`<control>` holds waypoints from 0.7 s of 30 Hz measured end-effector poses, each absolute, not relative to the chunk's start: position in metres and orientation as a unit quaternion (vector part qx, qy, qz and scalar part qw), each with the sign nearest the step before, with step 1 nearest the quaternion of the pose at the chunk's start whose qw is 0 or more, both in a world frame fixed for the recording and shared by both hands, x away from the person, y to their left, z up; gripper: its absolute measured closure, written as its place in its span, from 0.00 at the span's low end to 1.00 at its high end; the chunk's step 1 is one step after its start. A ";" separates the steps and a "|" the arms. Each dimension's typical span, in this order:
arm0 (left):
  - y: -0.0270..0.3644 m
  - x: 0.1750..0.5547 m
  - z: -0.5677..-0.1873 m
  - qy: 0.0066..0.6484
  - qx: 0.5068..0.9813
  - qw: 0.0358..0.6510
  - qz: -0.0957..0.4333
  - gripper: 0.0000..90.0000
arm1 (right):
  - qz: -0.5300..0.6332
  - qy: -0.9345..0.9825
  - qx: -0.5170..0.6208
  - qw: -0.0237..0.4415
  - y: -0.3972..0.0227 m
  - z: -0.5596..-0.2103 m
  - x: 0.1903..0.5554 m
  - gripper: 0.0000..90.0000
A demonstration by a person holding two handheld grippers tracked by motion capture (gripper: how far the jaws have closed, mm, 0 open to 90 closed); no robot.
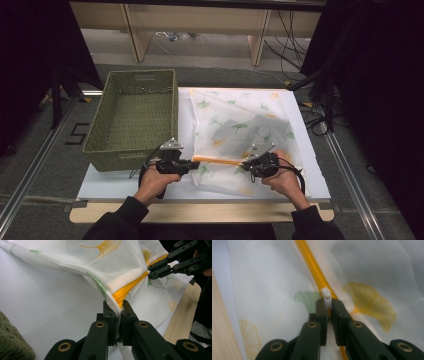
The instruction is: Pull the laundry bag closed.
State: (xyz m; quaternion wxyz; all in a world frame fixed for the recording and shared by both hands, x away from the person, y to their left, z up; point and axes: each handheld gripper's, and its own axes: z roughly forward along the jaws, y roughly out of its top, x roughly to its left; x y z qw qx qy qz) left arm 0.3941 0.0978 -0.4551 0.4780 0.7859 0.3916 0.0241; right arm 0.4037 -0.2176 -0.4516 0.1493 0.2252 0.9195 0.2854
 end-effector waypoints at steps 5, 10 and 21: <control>0.098 0.394 -0.455 0.391 0.787 0.477 0.026 0.95 | 0.280 0.919 0.233 0.152 -0.228 -0.452 0.403 0.95; 0.098 0.394 -0.455 0.392 0.785 0.479 0.031 0.95 | 0.273 0.918 0.238 0.159 -0.236 -0.453 0.401 0.95; 0.100 0.394 -0.455 0.388 0.795 0.465 0.045 0.95 | 0.263 0.916 0.246 0.176 -0.258 -0.457 0.402 0.95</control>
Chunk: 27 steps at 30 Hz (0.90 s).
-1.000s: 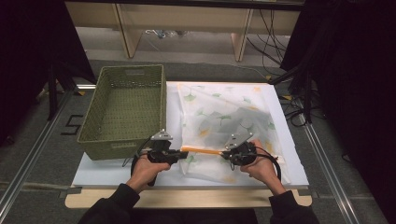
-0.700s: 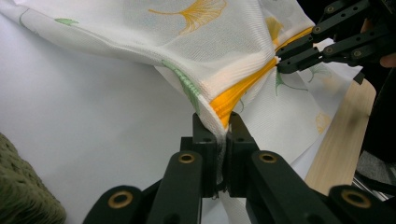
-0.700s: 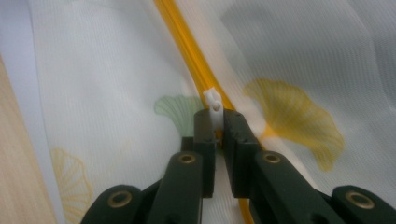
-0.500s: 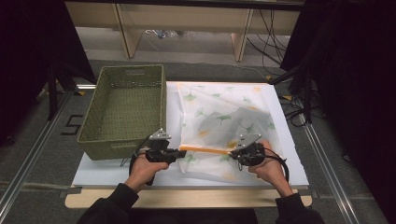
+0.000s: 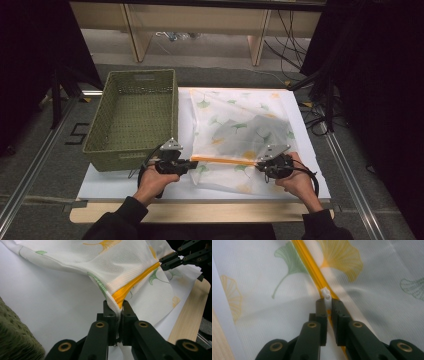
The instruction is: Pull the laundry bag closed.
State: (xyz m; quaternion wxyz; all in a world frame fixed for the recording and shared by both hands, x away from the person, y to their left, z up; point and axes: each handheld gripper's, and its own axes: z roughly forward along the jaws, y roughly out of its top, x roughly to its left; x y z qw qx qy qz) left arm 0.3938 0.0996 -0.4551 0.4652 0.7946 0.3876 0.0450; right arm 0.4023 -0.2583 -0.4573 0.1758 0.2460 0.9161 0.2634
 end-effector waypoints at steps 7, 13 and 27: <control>0.100 0.394 -0.455 0.389 0.794 0.465 0.043 0.95 | 0.257 0.915 0.253 0.180 -0.267 -0.458 0.401 0.95; 0.100 0.394 -0.456 0.389 0.795 0.464 0.043 0.95 | 0.255 0.911 0.268 0.179 -0.279 -0.458 0.399 0.95; 0.101 0.394 -0.456 0.390 0.796 0.461 0.047 0.95 | 0.250 0.907 0.285 0.187 -0.302 -0.459 0.394 0.95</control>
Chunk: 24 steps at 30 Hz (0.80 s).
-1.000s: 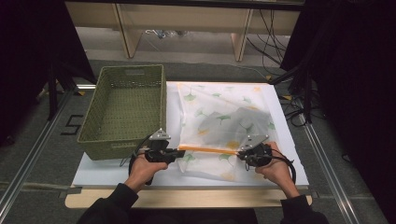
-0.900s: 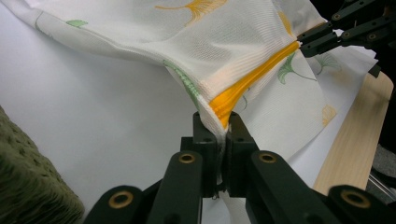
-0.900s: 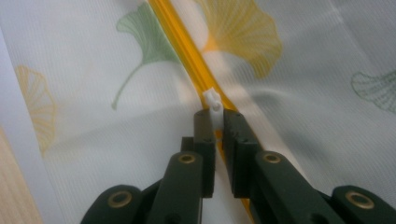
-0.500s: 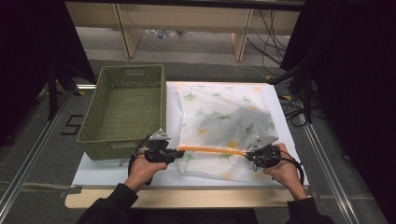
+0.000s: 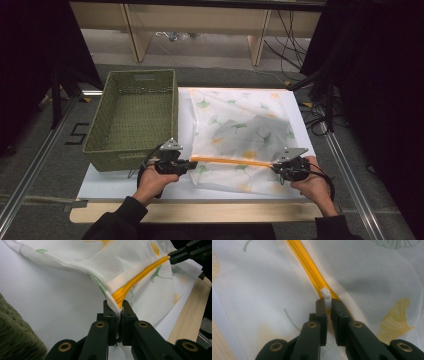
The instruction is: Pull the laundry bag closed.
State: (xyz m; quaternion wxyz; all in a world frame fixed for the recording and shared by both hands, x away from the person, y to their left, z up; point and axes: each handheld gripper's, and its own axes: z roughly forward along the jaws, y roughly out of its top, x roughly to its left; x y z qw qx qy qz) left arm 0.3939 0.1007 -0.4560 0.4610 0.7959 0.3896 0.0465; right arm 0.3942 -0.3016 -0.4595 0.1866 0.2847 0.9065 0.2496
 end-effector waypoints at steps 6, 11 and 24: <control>0.100 0.394 -0.456 0.389 0.796 0.461 0.047 0.95 | 0.249 0.906 0.281 0.194 -0.314 -0.460 0.393 0.95; 0.100 0.394 -0.456 0.388 0.797 0.460 0.048 0.95 | 0.249 0.900 0.304 0.189 -0.322 -0.460 0.389 0.95; 0.101 0.394 -0.456 0.388 0.797 0.459 0.049 0.95 | 0.236 0.897 0.319 0.195 -0.339 -0.461 0.384 0.95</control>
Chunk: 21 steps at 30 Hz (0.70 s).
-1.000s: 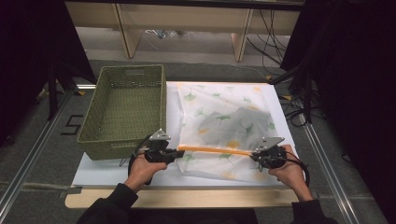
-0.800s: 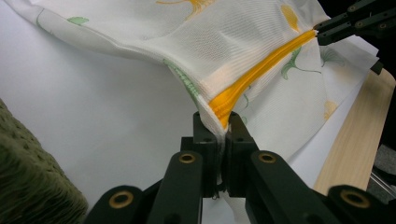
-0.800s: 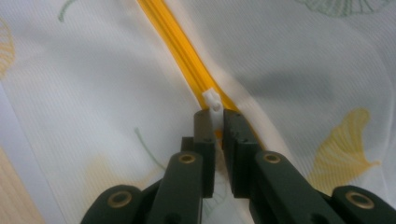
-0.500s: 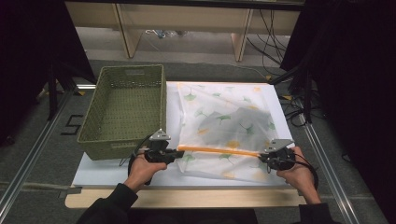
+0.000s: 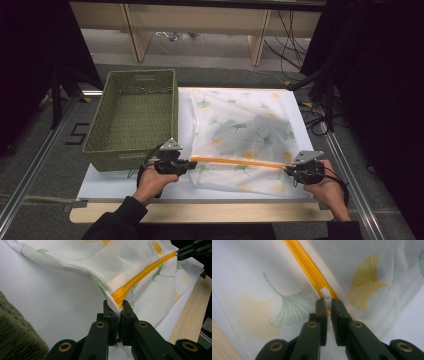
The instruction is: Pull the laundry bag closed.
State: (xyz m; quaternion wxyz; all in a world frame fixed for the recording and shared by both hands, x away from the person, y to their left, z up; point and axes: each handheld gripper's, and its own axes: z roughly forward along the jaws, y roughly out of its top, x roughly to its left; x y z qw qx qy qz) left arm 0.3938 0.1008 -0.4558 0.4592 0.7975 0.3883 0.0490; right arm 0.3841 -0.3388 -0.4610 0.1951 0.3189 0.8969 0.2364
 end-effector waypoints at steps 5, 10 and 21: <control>0.101 0.394 -0.456 0.389 0.797 0.459 0.049 0.95 | 0.239 0.894 0.326 0.194 -0.345 -0.461 0.383 0.95; 0.101 0.394 -0.456 0.389 0.798 0.458 0.050 0.95 | 0.230 0.898 0.320 0.198 -0.352 -0.460 0.383 0.95; 0.101 0.394 -0.456 0.390 0.797 0.459 0.051 0.95 | 0.216 0.891 0.338 0.211 -0.364 -0.463 0.380 0.95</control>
